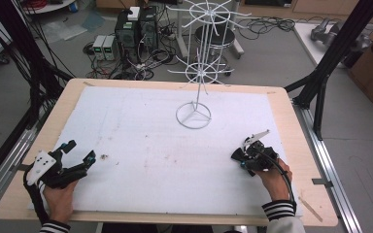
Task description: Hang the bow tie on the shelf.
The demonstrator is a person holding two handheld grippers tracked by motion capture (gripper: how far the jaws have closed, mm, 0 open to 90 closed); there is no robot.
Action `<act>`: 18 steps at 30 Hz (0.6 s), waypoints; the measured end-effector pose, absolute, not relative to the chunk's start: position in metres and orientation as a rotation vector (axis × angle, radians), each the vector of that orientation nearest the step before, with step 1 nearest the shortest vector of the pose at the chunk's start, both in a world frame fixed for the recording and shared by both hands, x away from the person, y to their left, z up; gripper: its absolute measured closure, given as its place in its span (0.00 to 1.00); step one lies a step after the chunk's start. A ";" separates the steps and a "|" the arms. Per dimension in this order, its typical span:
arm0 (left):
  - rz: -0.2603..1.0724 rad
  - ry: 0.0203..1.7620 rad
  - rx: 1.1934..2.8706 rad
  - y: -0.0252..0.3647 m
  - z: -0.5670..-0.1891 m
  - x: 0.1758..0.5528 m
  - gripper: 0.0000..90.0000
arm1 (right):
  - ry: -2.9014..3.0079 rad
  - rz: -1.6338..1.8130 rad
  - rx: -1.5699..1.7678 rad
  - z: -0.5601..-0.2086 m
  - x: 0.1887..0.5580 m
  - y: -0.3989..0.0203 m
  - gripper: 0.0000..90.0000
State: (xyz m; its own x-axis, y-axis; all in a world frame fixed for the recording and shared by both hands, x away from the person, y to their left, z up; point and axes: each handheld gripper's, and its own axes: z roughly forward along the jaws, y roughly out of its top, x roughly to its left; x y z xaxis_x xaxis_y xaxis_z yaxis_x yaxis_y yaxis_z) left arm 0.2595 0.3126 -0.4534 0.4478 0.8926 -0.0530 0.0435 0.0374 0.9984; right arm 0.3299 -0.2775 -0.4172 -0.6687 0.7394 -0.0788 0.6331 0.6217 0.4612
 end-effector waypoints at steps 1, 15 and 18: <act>0.812 0.905 1.385 0.313 -0.453 0.259 0.18 | 2.586 0.586 1.118 -0.417 0.330 -0.277 0.83; 0.812 0.906 1.387 0.312 -0.453 0.259 0.18 | 2.488 0.684 1.085 -0.408 0.326 -0.279 0.83; 0.813 0.907 1.388 0.312 -0.453 0.259 0.18 | 2.452 0.745 1.076 -0.405 0.326 -0.281 0.83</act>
State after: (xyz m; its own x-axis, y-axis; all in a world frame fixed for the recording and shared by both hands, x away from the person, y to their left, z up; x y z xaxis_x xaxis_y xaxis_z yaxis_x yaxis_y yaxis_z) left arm 0.2594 0.3123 -0.4534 0.4464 0.8933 -0.0513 0.0458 0.0345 0.9984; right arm 0.3257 -0.2810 -0.4045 -0.6452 0.7558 -0.1120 0.5656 0.5710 0.5950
